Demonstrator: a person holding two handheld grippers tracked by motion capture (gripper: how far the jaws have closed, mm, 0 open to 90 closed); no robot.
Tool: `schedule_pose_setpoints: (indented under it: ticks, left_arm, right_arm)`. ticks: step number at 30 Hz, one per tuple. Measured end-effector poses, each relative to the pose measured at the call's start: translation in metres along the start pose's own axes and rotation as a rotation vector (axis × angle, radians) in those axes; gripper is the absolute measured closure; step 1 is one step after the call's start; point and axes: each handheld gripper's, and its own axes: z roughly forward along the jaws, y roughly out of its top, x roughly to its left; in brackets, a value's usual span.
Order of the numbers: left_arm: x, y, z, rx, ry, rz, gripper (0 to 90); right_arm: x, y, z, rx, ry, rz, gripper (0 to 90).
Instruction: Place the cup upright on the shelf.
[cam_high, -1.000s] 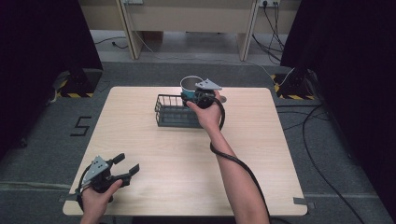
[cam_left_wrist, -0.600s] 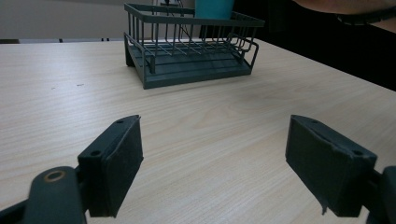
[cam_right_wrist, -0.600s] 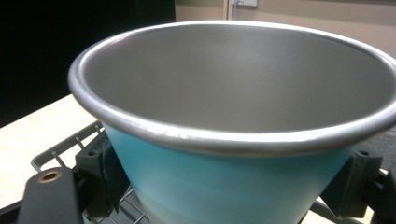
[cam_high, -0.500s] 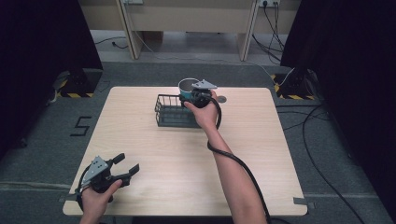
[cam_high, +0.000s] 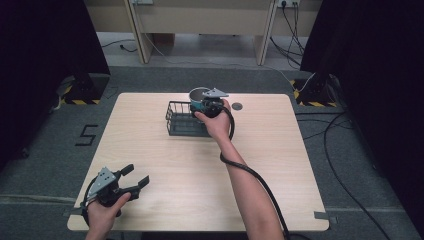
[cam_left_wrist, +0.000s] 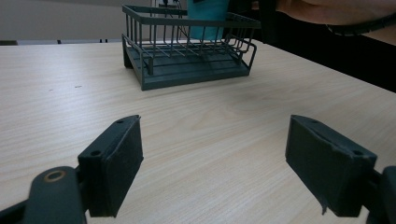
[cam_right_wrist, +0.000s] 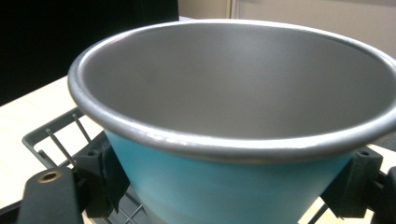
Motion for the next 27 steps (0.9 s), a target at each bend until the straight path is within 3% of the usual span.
schedule_pose_setpoints:
  ticks: [19, 27]
  left_arm:
    - [-0.001, 0.0, 0.001, 0.0, -0.009, -0.001, 18.5]
    - [-0.001, 0.0, 0.002, 0.003, -0.009, -0.005, 18.4]
  right_arm:
    - [0.004, -0.011, 0.007, 0.067, -0.003, 0.0, 17.6]
    - [0.004, -0.011, 0.001, 0.094, 0.013, 0.031, 16.3]
